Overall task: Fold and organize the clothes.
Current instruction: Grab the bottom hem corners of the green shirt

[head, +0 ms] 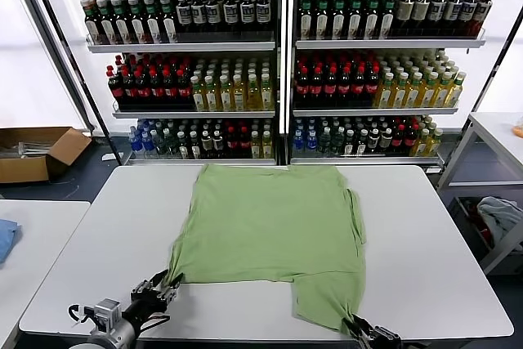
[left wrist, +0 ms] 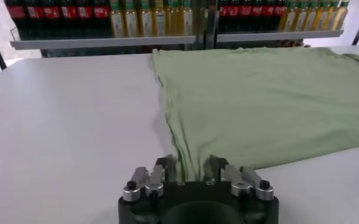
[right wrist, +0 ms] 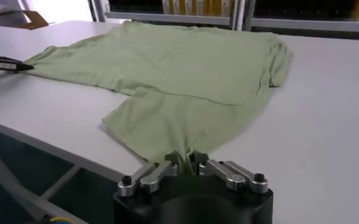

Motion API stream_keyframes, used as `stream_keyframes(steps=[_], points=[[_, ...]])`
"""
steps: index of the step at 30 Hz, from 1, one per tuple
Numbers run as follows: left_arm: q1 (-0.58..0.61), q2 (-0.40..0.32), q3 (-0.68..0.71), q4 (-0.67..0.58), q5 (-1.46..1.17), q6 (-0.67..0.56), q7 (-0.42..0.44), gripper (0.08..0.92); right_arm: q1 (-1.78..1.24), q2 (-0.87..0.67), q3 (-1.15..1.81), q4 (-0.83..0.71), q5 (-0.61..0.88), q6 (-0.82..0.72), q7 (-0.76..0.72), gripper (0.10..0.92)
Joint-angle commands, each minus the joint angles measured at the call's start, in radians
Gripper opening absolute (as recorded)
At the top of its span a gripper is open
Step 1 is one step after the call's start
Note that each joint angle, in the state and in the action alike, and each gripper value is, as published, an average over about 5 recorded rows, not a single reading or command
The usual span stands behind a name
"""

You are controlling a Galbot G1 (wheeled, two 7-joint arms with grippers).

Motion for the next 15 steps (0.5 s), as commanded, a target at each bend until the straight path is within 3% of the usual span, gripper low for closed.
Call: stream_keyframes(steps=[1,8,15], points=[[0.004,0.000,0.006,-0.008,0.009,0.006,0.015,0.290,0.003,-0.002,0.002,-0.003,0.017,0.006,-0.006,0.106],[0.022,-0.006,-0.004,-0.066,0.010,0.006,0.017,0.108,-0.005,-0.010,0.021,0.013,0.074,0.063,-0.071,0.106],[0.075,-0.034,-0.036,-0.186,0.013,0.009,0.007,0.084,-0.074,-0.002,0.054,0.074,0.145,0.107,-0.152,0.106]])
